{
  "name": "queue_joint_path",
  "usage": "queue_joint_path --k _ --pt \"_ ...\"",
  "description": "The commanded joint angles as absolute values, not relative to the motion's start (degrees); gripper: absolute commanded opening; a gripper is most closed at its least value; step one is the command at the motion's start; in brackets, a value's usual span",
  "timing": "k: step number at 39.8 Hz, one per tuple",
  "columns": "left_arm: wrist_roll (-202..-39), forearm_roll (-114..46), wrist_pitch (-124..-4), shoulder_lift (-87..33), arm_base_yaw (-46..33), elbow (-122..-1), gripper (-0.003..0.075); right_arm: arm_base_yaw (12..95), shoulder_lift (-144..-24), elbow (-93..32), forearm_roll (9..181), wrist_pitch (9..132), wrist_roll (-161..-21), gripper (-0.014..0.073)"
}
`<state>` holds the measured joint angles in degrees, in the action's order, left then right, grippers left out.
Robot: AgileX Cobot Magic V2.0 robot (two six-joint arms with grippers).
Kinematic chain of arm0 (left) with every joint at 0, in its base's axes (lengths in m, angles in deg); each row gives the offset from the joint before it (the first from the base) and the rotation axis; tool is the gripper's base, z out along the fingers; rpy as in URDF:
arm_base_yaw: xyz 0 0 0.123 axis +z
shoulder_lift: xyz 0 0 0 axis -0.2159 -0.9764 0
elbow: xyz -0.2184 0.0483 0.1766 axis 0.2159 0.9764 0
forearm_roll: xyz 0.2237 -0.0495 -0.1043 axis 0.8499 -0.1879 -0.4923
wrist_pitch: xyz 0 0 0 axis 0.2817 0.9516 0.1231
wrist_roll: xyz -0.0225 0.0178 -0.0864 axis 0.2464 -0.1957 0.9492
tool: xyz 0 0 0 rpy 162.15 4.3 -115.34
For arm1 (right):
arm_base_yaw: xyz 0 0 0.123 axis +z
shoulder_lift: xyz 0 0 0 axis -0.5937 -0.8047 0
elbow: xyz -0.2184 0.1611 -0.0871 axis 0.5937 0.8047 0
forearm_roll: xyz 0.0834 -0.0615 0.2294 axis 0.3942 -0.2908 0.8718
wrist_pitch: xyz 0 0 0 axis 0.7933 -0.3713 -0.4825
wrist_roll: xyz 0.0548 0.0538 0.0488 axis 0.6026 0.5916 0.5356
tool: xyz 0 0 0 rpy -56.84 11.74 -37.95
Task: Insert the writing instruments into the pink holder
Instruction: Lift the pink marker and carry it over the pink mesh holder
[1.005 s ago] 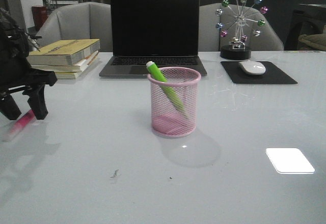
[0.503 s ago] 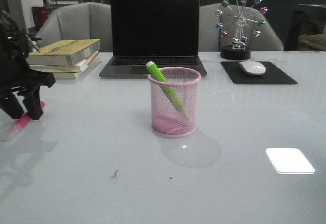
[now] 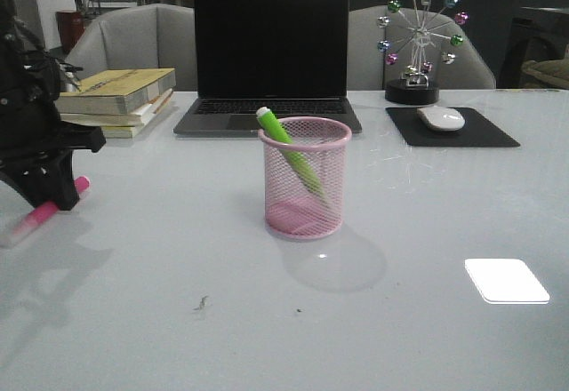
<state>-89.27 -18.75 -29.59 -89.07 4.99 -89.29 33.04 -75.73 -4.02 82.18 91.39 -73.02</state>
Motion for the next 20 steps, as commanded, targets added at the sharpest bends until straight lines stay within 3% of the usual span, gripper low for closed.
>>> queue_joint_path --k 1,20 --pt "-89.4 -20.4 -31.0 -84.7 3.3 -90.9 0.0092 32.8 -75.0 -5.5 81.7 88.6 -73.5 0.0388" --pt "-89.4 -24.4 -51.0 -68.3 -6.8 -90.9 0.0092 32.8 -75.0 -5.5 81.7 88.6 -73.5 0.0388"
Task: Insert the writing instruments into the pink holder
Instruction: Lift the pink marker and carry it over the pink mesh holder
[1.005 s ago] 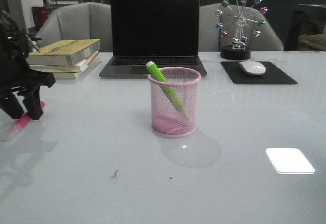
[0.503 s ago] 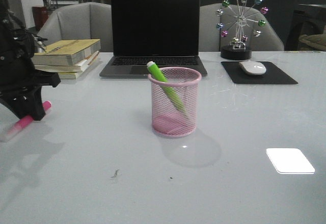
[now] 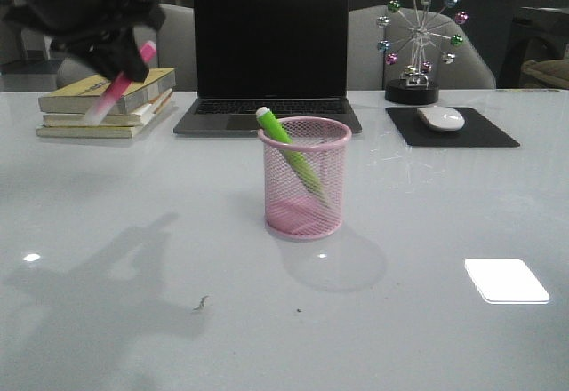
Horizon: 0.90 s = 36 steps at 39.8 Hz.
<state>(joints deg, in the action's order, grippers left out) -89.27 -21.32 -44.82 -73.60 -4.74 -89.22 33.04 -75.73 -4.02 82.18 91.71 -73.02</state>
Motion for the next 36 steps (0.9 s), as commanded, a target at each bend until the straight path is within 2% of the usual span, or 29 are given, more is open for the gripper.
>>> queue_joint_path --k 1,14,27,36 --pt "-89.4 -24.8 -51.9 -68.1 -7.2 -90.9 0.0092 32.8 -75.0 -5.5 81.7 88.6 -73.5 0.0388" --pt "-89.4 -26.5 -70.2 -67.4 -17.2 -89.4 0.0092 32.8 -75.0 -5.5 81.7 88.9 -73.5 0.0388" --pt "-89.0 -29.5 -97.3 -67.5 -26.1 -77.0 0.0092 32.8 -75.0 -5.5 81.7 91.4 -73.5 0.0388" --pt "-89.0 -29.4 -106.5 -69.4 -29.7 -70.7 0.0093 32.8 -75.0 -5.5 81.7 90.9 -73.5 0.0388"
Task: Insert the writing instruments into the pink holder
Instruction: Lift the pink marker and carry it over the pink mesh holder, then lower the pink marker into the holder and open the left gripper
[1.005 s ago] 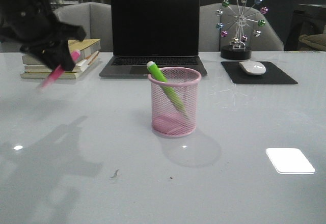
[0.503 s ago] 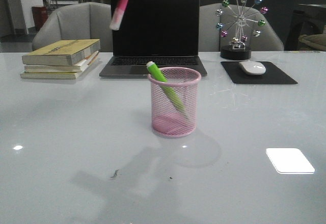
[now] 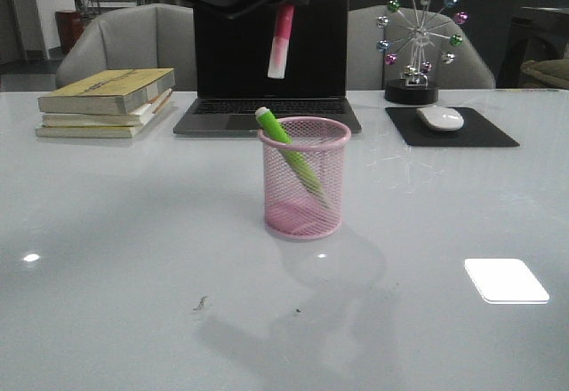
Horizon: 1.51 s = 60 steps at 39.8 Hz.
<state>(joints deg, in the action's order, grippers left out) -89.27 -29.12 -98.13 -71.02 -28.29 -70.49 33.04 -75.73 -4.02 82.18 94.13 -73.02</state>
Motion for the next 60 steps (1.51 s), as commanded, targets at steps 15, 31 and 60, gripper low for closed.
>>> queue_joint_path --k 15,31,60 --pt "-88.8 -29.9 -107.7 -73.4 -32.4 -70.6 0.0092 32.8 -75.0 -5.5 81.7 90.9 -73.5 0.0388" --pt "-88.6 -36.1 -104.5 -73.4 -32.3 -70.5 0.0338 32.8 -75.0 -5.5 81.7 90.8 -73.5 0.0388" --pt "-99.4 -35.4 -100.4 -62.1 -25.6 -70.5 0.0458 32.8 -75.0 -5.5 81.7 90.4 -73.5 0.0388"
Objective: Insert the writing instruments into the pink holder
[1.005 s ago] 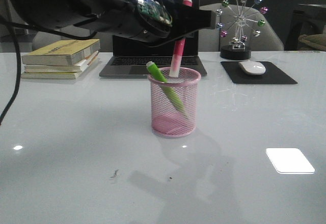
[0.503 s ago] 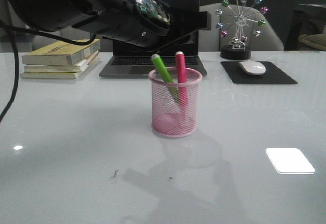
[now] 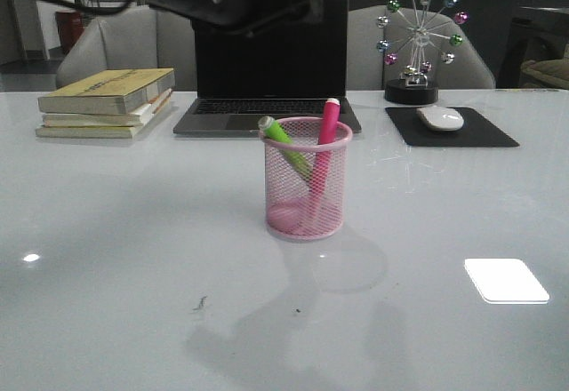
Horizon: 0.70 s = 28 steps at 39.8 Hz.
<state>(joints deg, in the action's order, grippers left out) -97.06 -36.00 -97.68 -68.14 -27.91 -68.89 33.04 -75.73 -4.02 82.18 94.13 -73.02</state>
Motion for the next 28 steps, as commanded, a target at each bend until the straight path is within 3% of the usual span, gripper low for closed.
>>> queue_joint_path --k 1,28 --pt "-100.3 -35.4 -99.3 -61.3 -24.9 -70.5 0.0458 32.8 -75.0 -5.5 81.7 90.3 -73.5 0.0388" --pt "-105.7 -29.1 -62.2 -32.5 9.1 -69.8 0.0458 32.8 -75.0 -5.5 81.7 88.2 -73.5 0.0388"
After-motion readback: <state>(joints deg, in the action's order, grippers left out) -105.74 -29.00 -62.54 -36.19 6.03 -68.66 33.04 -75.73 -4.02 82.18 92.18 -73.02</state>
